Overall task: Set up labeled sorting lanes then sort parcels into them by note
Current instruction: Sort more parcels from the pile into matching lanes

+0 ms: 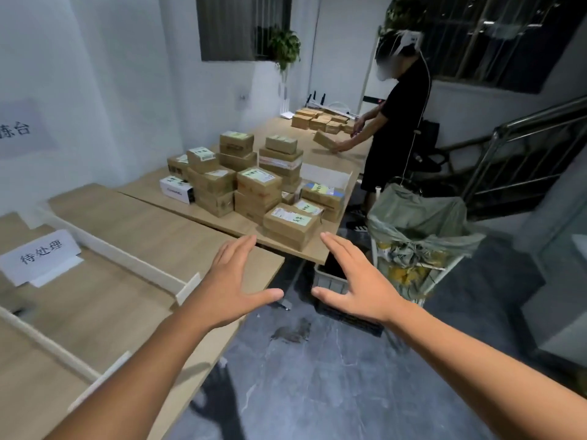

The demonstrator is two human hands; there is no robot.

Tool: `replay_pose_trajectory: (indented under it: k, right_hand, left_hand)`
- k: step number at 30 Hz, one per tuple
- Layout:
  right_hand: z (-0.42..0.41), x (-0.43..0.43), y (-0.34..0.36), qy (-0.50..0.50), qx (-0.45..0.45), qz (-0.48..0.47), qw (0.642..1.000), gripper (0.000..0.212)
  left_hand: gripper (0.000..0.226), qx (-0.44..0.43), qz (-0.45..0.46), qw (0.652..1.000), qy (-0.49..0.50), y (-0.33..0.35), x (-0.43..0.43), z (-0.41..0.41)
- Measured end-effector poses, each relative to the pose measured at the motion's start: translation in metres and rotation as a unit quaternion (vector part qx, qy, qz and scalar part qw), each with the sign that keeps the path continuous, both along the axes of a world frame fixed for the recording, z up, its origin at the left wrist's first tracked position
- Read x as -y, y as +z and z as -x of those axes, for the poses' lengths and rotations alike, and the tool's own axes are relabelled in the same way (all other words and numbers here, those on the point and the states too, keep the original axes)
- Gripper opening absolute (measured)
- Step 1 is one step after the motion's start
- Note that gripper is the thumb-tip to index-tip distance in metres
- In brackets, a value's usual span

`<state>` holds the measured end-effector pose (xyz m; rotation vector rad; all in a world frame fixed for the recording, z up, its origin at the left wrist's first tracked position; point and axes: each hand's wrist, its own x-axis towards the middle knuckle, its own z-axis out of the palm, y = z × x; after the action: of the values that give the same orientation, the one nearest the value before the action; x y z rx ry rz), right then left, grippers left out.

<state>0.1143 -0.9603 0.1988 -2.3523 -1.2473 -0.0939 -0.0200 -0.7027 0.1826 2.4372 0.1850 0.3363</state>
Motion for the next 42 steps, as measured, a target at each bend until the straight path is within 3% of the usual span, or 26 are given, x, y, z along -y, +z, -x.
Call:
replay_pose_trajectory:
  k: [10,21,28,36,42]
  right_hand:
    - [-0.238,-0.036,-0.043,-0.006,-0.012,0.03,0.999,0.099]
    - [-0.481,-0.073,-0.042,0.026,-0.037,0.103,0.994,0.098]
    - [-0.66,-0.078,-0.092,0.11,-0.075,0.15,0.98,0.102]
    - [-0.858,-0.104,-0.151,0.239,-0.135,0.243,0.93,0.117]
    - [-0.925,-0.157,-0.205,0.31,-0.155,0.323,0.88,0.136]
  left_hand:
    - [0.12,0.009,0.031,0.999,-0.017,-0.046,-0.037,-0.248]
    - [0.119,-0.034,0.079,0.996,-0.021,-0.069,-0.056,-0.495]
    - [0.126,-0.073,0.089,0.992,0.056,-0.125,-0.035,-0.621]
    - [0.139,-0.161,0.076,0.967,0.184,-0.188,0.004,-0.748]
    - [0.15,-0.207,0.056,0.949,0.232,-0.226,0.01,-0.811]
